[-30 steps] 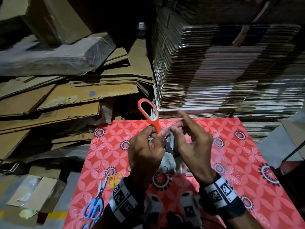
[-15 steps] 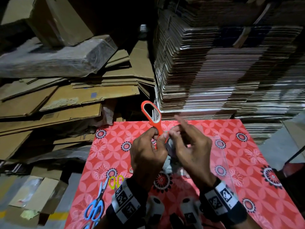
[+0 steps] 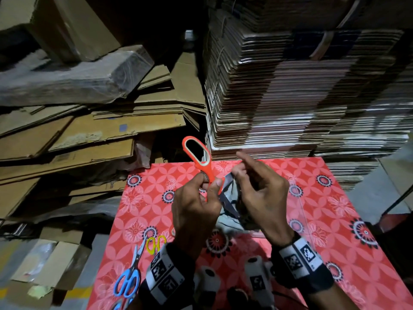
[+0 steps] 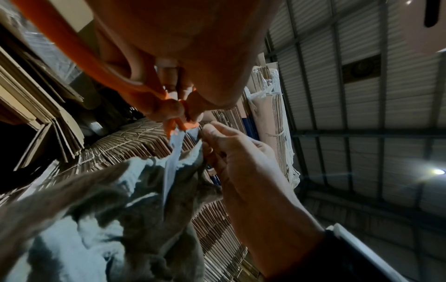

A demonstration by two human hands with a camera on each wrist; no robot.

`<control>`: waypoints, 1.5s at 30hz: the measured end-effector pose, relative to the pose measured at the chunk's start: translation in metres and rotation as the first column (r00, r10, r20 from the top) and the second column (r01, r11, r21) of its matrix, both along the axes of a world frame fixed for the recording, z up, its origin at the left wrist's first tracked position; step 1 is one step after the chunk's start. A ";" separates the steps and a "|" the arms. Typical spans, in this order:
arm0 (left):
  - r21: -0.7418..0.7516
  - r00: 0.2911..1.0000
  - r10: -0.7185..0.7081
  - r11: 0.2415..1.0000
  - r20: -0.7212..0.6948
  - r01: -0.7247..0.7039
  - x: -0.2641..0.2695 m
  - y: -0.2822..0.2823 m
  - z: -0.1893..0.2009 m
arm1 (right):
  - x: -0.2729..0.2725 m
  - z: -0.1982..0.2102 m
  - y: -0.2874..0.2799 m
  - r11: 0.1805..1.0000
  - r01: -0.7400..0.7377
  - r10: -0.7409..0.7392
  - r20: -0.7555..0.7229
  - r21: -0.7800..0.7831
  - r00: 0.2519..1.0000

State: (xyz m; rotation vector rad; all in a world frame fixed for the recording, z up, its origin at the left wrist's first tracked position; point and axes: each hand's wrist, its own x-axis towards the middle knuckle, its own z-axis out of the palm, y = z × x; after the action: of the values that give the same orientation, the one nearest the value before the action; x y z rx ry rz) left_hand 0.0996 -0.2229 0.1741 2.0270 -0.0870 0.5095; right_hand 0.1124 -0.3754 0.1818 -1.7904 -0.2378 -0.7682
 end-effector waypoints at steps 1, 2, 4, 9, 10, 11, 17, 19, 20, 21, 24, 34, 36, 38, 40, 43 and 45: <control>-0.039 1.000 -0.020 0.999 -0.018 0.019 0.000 0.001 -0.001 | 0.003 -0.001 -0.002 0.995 -0.042 0.046 -0.036 0.089 0.998; -0.082 0.999 -0.043 0.996 -0.033 0.040 0.001 0.001 -0.002 | 0.005 -0.001 -0.004 0.982 -0.084 0.096 -0.063 0.170 0.993; -0.163 0.994 -0.093 0.983 -0.049 0.084 0.002 0.000 -0.002 | 0.007 -0.003 -0.005 0.954 -0.142 0.170 -0.087 0.265 0.982; -0.292 0.978 -0.178 0.946 -0.107 0.140 0.006 0.000 -0.008 | 0.005 -0.002 -0.001 0.839 -0.193 0.265 -0.071 0.509 0.962; -0.298 0.978 -0.176 0.945 -0.114 0.135 0.007 0.001 -0.009 | 0.005 -0.001 -0.001 0.821 -0.181 0.277 -0.100 0.541 0.956; -0.304 0.978 -0.175 0.943 -0.115 0.133 0.006 0.001 -0.010 | 0.005 -0.001 -0.001 0.813 -0.173 0.290 -0.128 0.556 0.949; -0.377 0.970 -0.209 0.914 -0.123 0.149 0.005 0.003 -0.006 | 0.008 -0.001 -0.008 0.791 -0.194 0.336 -0.146 0.579 0.931; -0.376 0.972 -0.206 0.914 -0.111 0.151 0.004 0.005 -0.005 | 0.011 -0.003 -0.014 0.811 -0.170 0.315 -0.173 0.560 0.933; -0.378 0.973 -0.205 0.913 -0.103 0.152 0.004 0.006 -0.005 | 0.012 -0.003 -0.017 0.820 -0.155 0.297 -0.178 0.551 0.938; -0.385 0.975 -0.199 0.911 -0.100 0.146 0.004 0.006 -0.004 | 0.013 -0.004 -0.020 0.830 -0.138 0.273 -0.178 0.540 0.945; -0.416 0.979 -0.181 0.901 -0.098 0.125 0.004 0.009 -0.003 | 0.012 -0.004 -0.028 0.875 -0.096 0.186 -0.146 0.474 0.972; -0.376 0.987 -0.137 0.922 -0.084 0.096 0.003 0.004 0.006 | -0.009 0.011 0.007 0.999 0.036 -0.037 0.027 0.012 0.999; -0.345 0.988 -0.126 0.934 -0.085 0.090 0.002 0.003 0.008 | -0.007 0.009 0.012 0.996 0.084 -0.085 0.044 0.024 0.995; -0.290 0.993 -0.090 0.955 -0.078 0.064 0.002 0.002 0.010 | -0.007 0.007 0.016 0.992 0.129 -0.129 0.061 0.000 0.990; -0.252 0.996 -0.057 0.967 -0.073 0.037 0.005 0.003 0.010 | -0.011 0.004 0.022 0.988 0.131 -0.123 0.098 -0.083 0.988; -0.234 0.996 -0.057 0.972 -0.066 0.040 0.007 0.004 0.009 | -0.016 0.000 0.026 0.975 0.101 -0.073 0.146 -0.198 0.987; -0.197 0.997 -0.049 0.980 -0.057 0.037 0.004 0.005 0.007 | -0.008 0.007 0.017 0.986 0.100 -0.091 0.073 -0.132 0.993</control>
State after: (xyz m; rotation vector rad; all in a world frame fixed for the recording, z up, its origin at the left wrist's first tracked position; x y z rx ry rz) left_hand 0.1036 -0.2181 0.1811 1.8428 -0.0412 0.4111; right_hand 0.1039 -0.3583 0.1887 -1.9171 -0.2552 -0.8993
